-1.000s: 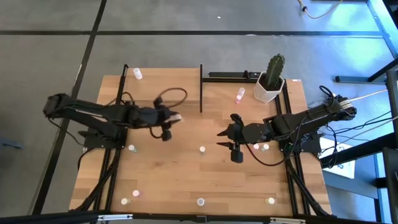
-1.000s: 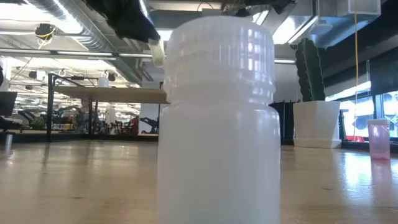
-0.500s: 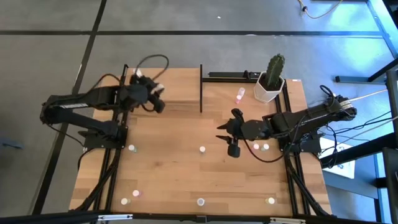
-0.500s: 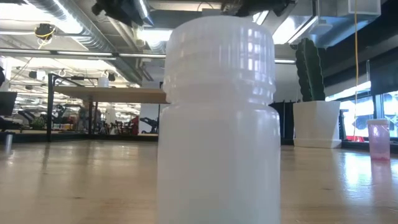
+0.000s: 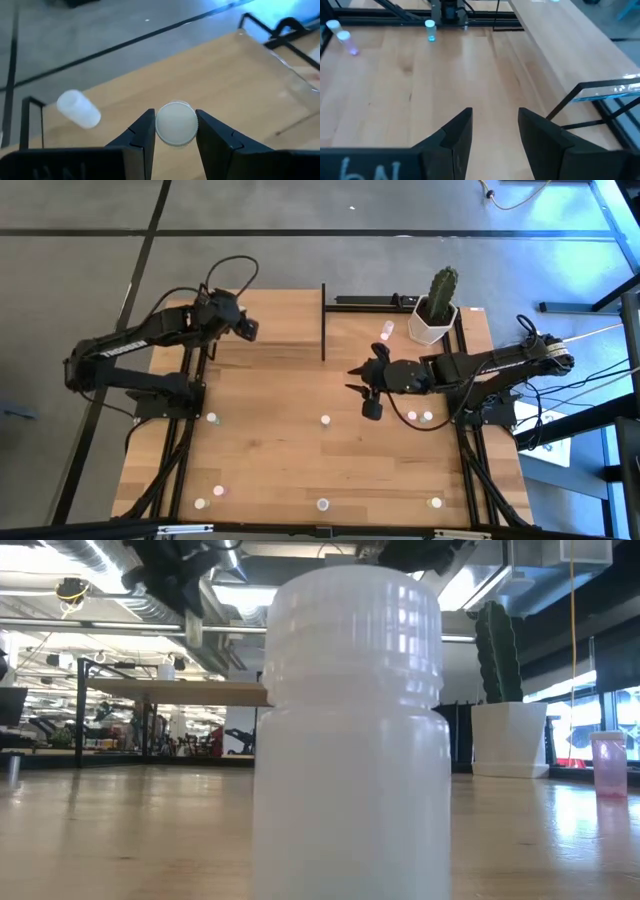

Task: Pick and place medicine bottles onto shelf by color
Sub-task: Put the top yellow pill bottle on the shelf

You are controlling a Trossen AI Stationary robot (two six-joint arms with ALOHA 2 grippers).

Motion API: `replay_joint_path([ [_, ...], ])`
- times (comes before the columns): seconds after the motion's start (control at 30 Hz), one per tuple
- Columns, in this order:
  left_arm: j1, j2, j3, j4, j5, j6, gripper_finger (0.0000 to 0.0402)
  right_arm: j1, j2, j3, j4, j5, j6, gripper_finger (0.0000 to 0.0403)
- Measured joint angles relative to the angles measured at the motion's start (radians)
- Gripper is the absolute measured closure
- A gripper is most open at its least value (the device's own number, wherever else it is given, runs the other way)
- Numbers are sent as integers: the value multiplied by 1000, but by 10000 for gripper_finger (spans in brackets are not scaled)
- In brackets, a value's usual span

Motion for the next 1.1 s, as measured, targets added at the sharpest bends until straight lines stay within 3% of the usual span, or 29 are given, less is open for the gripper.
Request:
replay_joint_path([
  [0.4,23,0,-58,4,23,-42,294,-5,0,0,22,82,-39,242],
  [1.1,58,22,-58,18,-18,-5,294,-5,0,0,22,103,-35,242],
])
